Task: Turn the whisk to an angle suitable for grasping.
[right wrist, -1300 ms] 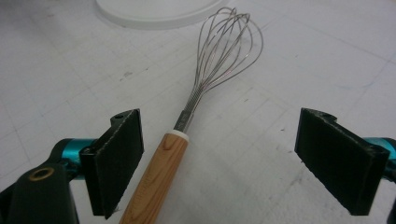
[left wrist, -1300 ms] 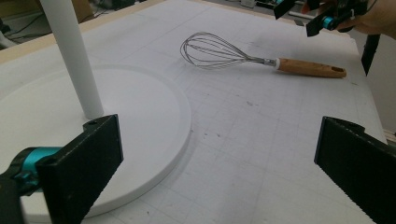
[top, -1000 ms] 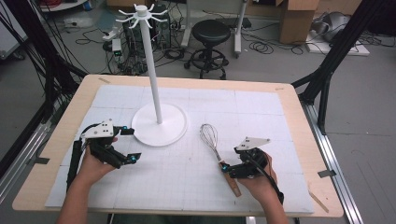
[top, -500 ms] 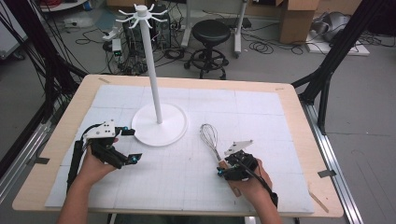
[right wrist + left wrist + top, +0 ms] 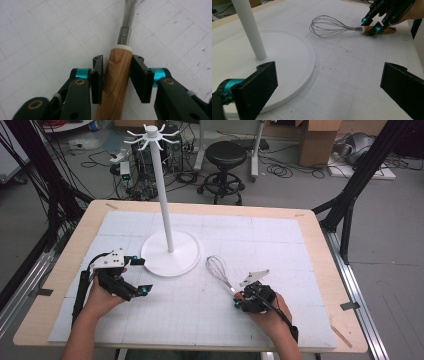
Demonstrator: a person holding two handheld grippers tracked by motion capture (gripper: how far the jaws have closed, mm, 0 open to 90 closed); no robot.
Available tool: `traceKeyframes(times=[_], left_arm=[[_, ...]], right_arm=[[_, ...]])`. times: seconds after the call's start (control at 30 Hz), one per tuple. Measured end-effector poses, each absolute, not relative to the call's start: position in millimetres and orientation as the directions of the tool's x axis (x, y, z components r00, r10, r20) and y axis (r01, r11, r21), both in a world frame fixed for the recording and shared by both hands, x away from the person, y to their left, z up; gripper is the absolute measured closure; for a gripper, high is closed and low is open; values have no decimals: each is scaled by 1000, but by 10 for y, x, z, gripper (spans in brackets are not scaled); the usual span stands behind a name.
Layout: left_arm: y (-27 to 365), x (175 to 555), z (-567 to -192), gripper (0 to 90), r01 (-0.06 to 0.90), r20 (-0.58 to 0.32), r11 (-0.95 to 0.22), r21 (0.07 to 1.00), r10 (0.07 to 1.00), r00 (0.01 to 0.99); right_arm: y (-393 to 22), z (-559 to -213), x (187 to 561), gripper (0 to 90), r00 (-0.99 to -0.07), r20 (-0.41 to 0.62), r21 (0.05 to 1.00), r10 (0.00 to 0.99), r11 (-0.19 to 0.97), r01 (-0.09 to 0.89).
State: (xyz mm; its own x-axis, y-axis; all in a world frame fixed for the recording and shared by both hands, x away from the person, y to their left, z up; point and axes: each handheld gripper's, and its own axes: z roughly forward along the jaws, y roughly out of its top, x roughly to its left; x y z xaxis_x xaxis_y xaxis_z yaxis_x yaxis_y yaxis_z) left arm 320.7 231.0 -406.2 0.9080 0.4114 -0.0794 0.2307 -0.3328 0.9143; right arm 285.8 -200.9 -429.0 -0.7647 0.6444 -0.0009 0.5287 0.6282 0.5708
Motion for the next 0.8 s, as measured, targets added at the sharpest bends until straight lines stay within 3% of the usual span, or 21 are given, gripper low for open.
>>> traceKeyframes(times=[0.1,0.53,0.8], left_arm=[[2309,3207,-4065,17,231,-78,-337,913,411,908],[2326,3205,-4055,17,230,-79,-329,916,414,907],[2353,3192,-4020,17,225,-79,-314,923,416,906]], right_arm=[[-2018,-4284,2854,700,-770,1,569,638,633,525],[-2035,-4277,2850,708,-790,-1,567,613,651,504],[-1988,-4285,2850,709,-843,36,577,536,678,455]])
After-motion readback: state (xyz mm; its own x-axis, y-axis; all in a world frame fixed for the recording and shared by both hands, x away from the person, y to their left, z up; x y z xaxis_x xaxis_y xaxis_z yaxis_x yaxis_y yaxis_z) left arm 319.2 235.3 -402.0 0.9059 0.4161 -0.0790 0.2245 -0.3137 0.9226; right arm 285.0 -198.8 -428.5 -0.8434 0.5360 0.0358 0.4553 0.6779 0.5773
